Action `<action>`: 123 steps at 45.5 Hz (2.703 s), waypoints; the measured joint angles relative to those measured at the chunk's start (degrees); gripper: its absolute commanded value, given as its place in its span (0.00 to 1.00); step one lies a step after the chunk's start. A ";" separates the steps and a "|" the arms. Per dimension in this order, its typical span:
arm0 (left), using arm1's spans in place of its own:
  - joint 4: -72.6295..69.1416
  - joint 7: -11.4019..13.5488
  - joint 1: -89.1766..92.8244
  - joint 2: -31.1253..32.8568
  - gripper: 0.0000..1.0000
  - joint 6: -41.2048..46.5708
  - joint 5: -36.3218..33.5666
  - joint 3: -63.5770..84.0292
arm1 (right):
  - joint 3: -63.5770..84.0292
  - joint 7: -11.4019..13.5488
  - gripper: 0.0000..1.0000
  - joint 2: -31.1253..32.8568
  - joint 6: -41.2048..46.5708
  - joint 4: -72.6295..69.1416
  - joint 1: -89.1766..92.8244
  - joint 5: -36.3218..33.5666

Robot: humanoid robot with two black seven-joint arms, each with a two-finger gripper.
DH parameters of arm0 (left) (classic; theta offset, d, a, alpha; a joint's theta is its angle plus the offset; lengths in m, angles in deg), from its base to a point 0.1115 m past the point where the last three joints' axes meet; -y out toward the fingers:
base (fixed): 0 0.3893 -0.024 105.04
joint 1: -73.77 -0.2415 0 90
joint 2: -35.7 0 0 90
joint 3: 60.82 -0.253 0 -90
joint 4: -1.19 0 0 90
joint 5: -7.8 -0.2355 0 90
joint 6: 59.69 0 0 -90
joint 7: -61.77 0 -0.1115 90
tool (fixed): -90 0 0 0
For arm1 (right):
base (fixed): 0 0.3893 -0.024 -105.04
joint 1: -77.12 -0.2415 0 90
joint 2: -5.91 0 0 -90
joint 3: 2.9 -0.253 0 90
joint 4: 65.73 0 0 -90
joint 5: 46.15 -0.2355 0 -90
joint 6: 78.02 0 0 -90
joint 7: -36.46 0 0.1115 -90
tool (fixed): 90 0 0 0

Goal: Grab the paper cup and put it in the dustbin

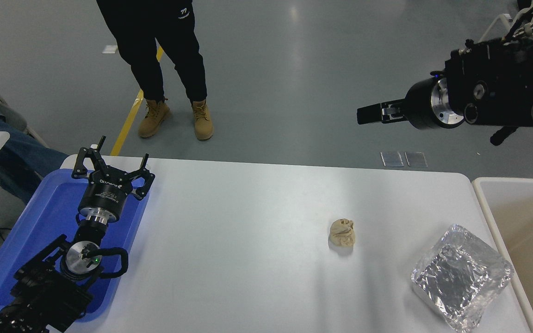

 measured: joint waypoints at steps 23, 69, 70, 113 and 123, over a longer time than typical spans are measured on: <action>0.01 0.00 0.04 0.05 1.00 0.00 0.00 0.00 | -0.84 -0.01 1.00 -4.83 9.40 -4.49 -3.72 -2.15; 0.02 -0.08 -0.09 0.06 1.00 0.00 -0.06 0.08 | 2.21 -0.47 1.00 -8.87 27.13 -4.66 -3.85 -4.90; 0.02 -0.09 -0.09 0.06 1.00 0.00 -0.05 0.08 | 2.51 -0.46 1.00 -8.82 27.23 -4.66 -3.94 -4.89; -0.01 -0.08 -0.13 0.06 1.00 0.00 -0.02 0.09 | 11.09 -0.74 1.00 -6.47 37.37 -6.21 -10.49 -5.61; 0.00 -0.08 -0.13 0.06 1.00 0.00 -0.02 0.09 | 12.43 -0.60 1.00 -6.91 37.08 -6.05 -10.53 -4.88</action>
